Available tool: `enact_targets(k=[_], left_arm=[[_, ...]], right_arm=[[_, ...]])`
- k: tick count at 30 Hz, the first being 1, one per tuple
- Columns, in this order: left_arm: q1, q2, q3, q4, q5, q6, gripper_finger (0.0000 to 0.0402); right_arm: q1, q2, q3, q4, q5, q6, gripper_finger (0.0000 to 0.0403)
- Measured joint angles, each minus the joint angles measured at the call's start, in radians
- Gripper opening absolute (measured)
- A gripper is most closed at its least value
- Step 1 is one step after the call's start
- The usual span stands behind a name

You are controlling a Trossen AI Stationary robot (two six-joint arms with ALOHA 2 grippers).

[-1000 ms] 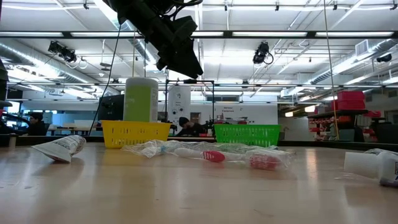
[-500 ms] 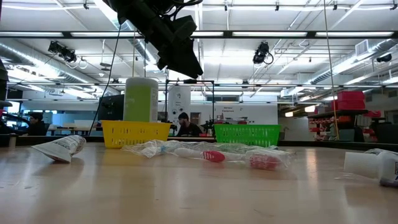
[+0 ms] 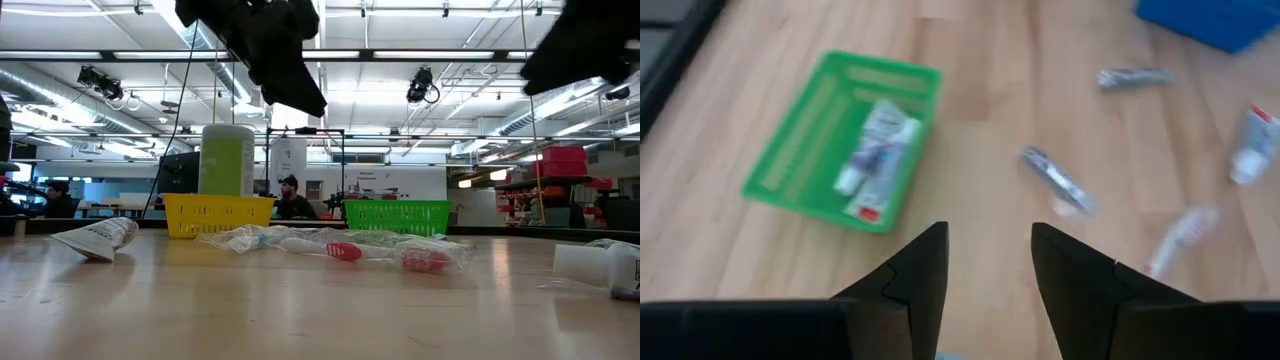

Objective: Pick & Place Travel size toiletries
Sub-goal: Put the silver nail cutter into the yellow bin

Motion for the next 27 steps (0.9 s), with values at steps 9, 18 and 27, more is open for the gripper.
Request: enact_targets(k=[9, 18, 27], left_arm=[[-0.213, 0.0, 0.0, -0.055, -0.161, -0.105, 0.0153], [-0.318, 0.0, 0.0, -0.255, -0.32, -0.532, 0.0153], [-0.351, 0.0, 0.0, -0.309, -0.511, -0.864, 0.0153]], right_arm=[[-0.351, 0.016, 0.0, 0.388, -0.256, -0.747, 0.0184], [-0.61, 0.1, 0.0, 0.499, -0.562, -0.976, 0.023], [-0.718, 0.219, 0.0, 0.576, -0.675, -1.123, 0.0216]])
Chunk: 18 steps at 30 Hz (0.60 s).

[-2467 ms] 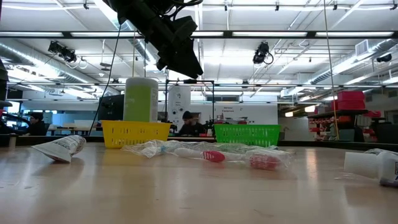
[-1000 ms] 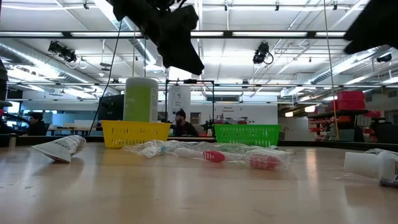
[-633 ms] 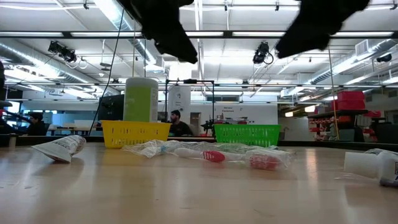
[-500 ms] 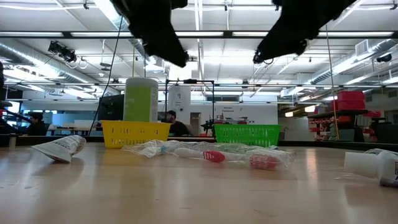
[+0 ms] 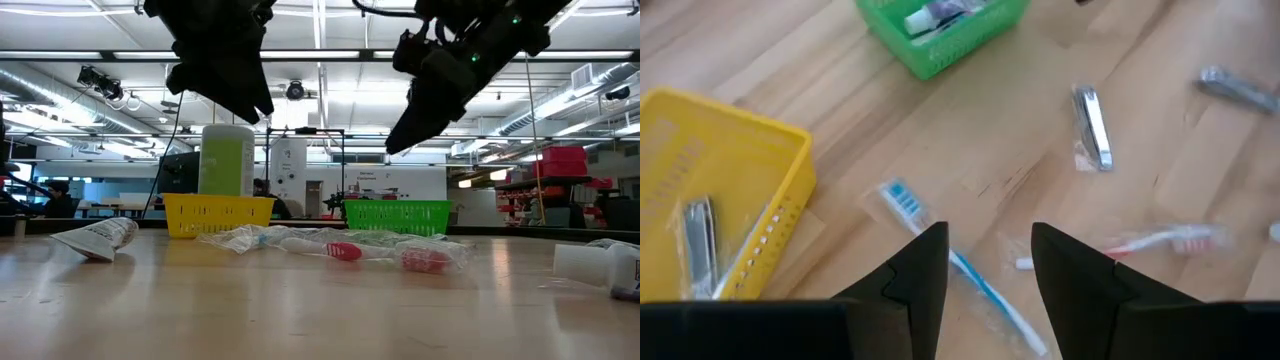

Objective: Pick & Place Travel size toiletries
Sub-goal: Put the silver nail cutter into the yellow bin

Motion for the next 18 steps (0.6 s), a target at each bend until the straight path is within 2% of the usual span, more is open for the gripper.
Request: enact_targets(k=[8, 12, 15, 18], left_arm=[[0.0, 0.0, 0.0, 0.001, -0.017, 0.004, 0.0153], [0.0, 0.0, 0.0, 0.0, 0.024, -0.017, 0.0153], [-0.01, 0.0, 0.0, 0.0, 0.06, -0.026, 0.0153], [-0.02, 0.019, 0.0, 0.012, 0.038, 0.009, 0.0153]], right_arm=[[-0.05, 0.017, 0.0, 0.014, -0.008, -0.022, 0.0198], [-0.052, 0.017, 0.0, 0.006, -0.018, -0.02, 0.0193], [-0.052, 0.017, 0.0, -0.014, -0.085, -0.019, 0.0187], [-0.046, 0.017, 0.0, -0.018, -0.187, -0.01, 0.0182]])
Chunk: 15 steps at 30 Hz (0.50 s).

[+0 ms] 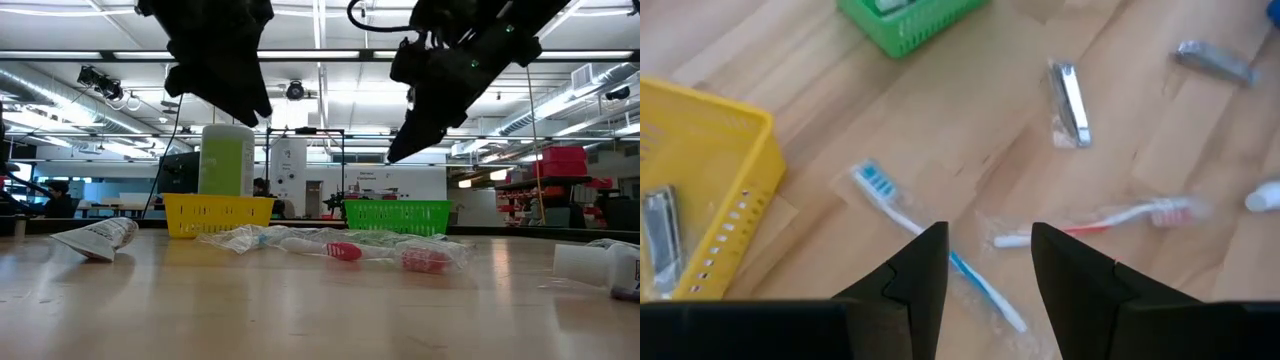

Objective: Pick & Place Travel size toiletries
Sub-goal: Put the silver nail cutter into the yellow bin

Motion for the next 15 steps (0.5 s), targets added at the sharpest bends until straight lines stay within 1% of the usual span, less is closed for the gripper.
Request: enact_targets(k=[3, 6, 7, 9, 11, 13, 15], left_arm=[[-0.002, 0.02, 0.001, 0.008, -0.016, 0.019, 0.0153], [0.007, 0.048, -0.002, 0.004, -0.026, 0.038, 0.0153], [0.011, 0.059, -0.001, 0.031, -0.025, 0.049, 0.0153], [0.02, 0.073, 0.0, 0.037, -0.019, 0.073, 0.0153], [0.029, 0.091, -0.001, 0.059, -0.015, 0.089, 0.0153], [0.037, 0.098, -0.001, 0.063, -0.008, 0.097, 0.0153], [0.046, 0.106, 0.0, 0.093, -0.005, 0.115, 0.0153]], right_arm=[[0.03, 0.0, -0.001, -0.008, -0.07, 0.012, 0.0177], [0.074, 0.0, -0.03, -0.009, -0.082, -0.092, 0.0175], [0.087, 0.0, -0.045, -0.004, -0.081, -0.138, 0.0175], [0.11, 0.0, -0.072, -0.01, -0.063, -0.207, 0.0179], [0.124, 0.0, -0.104, 0.001, -0.023, -0.237, 0.0187], [0.128, 0.0, -0.139, 0.029, 0.016, -0.236, 0.0196], [0.124, 0.0, -0.172, 0.084, 0.023, -0.209, 0.0208]])
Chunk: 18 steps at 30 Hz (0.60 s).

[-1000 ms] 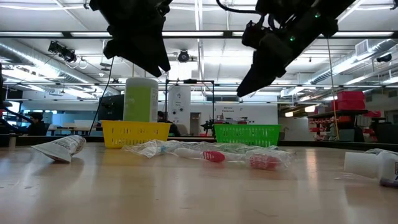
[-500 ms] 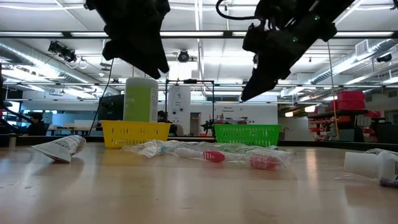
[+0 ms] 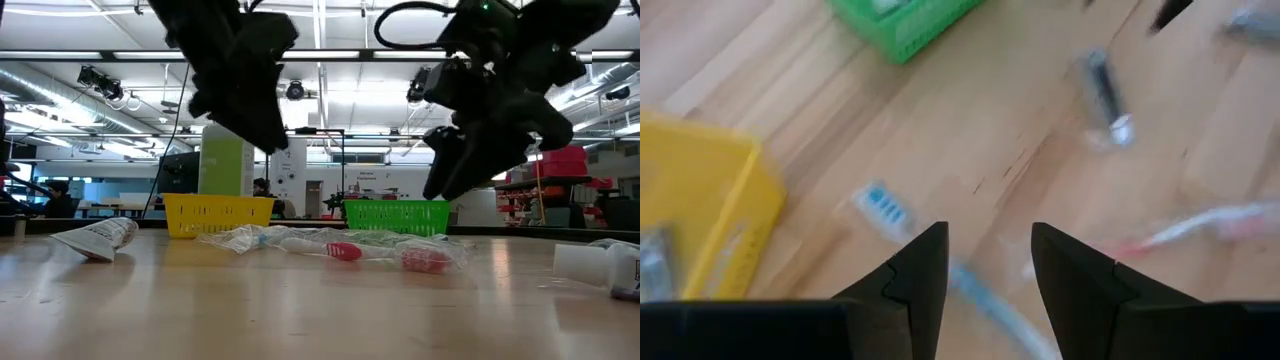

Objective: Pick & Place Travel size toiletries
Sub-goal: Put the silver nail cutter into the yellow bin

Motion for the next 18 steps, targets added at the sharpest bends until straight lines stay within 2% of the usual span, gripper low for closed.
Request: enact_targets(k=[7, 12, 18], left_arm=[[0.035, 0.008, 0.0, 0.085, 0.029, 0.101, 0.0153], [0.058, 0.009, -0.001, 0.15, 0.033, 0.179, 0.0153], [0.101, 0.009, -0.001, 0.191, 0.077, 0.251, 0.0153]], right_arm=[[-0.004, 0.08, -0.078, 0.227, -0.103, 0.024, 0.0241], [0.004, 0.18, -0.077, 0.233, -0.034, 0.012, 0.0244], [0.001, 0.236, -0.071, 0.257, -0.041, 0.028, 0.0223]])
